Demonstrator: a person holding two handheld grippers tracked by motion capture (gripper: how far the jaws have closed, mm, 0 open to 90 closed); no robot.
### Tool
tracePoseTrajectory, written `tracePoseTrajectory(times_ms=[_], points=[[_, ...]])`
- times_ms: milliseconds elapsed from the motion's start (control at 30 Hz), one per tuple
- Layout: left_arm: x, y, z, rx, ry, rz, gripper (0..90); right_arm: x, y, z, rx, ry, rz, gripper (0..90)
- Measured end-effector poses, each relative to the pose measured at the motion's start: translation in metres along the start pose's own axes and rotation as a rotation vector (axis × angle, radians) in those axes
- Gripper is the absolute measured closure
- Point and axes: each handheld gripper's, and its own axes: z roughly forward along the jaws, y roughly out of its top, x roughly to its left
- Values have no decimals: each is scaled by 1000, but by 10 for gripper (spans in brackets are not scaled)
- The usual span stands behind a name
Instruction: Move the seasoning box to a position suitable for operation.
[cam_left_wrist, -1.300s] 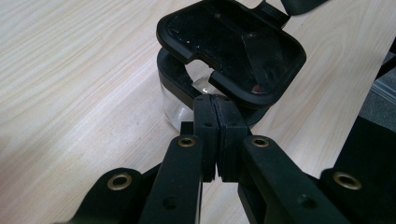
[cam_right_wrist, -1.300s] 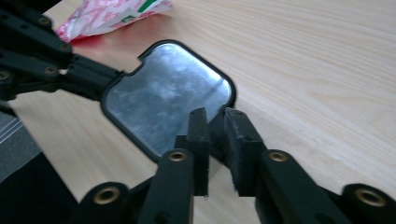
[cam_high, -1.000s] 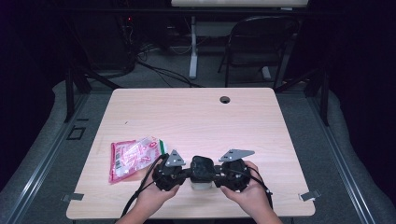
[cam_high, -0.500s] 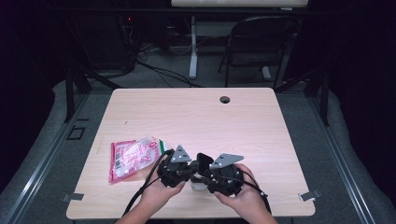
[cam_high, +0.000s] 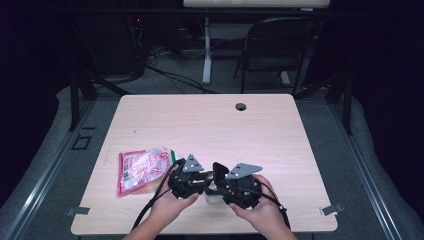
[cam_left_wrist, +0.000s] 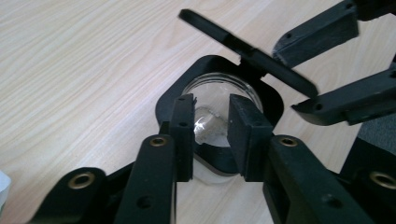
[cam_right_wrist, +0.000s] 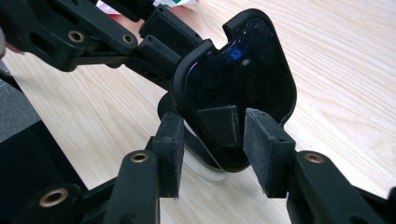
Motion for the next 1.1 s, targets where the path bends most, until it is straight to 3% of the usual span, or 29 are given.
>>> tracePoseTrajectory(times_ms=[367,800,1100], points=[[4,-6,13,40,15,-26,649,-1,-1,-1,-14,0,8,590],[5,-9,14,25,13,-34,651,-7,-4,-8,-37,8,26,615],[5,-9,14,24,13,-29,652,-16,-13,-22,-62,1,55,679]])
